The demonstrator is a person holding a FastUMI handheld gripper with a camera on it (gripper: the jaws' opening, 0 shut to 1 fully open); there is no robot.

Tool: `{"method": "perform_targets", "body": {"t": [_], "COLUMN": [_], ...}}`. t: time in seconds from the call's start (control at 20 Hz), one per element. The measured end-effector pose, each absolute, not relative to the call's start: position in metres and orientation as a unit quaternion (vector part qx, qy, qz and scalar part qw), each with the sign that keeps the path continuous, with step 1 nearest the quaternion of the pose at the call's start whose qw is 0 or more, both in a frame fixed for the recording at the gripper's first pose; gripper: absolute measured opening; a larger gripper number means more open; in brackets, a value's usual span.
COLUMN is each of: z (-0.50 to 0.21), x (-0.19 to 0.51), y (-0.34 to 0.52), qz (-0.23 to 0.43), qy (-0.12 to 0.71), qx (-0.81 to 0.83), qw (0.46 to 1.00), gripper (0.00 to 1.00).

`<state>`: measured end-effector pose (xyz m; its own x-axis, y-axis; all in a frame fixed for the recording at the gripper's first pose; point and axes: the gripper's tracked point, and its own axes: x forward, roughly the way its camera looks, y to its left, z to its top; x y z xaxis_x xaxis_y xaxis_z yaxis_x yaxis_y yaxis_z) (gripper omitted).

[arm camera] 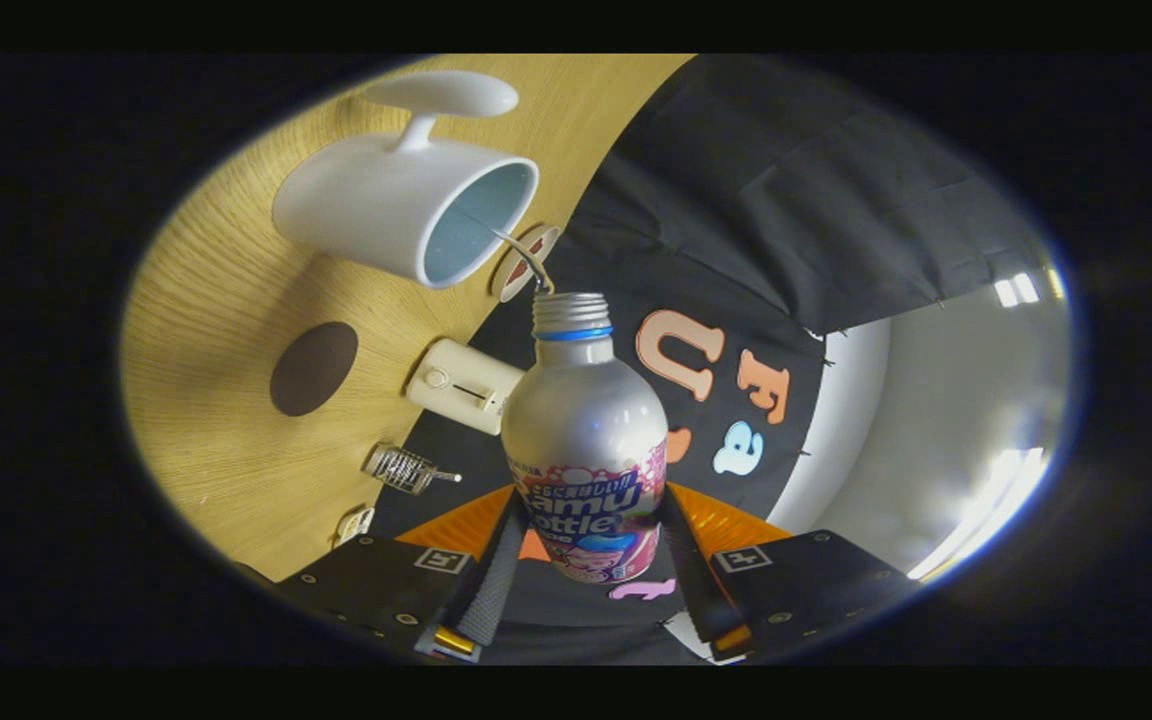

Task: Take the bottle from table, then pour the juice into the cup, finally place the bottle on the coaster

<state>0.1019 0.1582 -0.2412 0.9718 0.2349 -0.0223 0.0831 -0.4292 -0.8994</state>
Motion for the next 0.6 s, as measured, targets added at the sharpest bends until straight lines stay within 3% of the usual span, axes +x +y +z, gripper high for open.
{"method": "perform_targets", "body": {"t": [0.35,0.6], "z": [-0.2445,-0.2518], "x": [0.1047,0.1034], "y": [0.1662,0.1607], "qz": [0.079,0.092], "qy": [-0.096,-0.063], "qx": [-0.844,-0.823], "qw": [0.522,0.557], "gripper": [0.73,0.73]}}
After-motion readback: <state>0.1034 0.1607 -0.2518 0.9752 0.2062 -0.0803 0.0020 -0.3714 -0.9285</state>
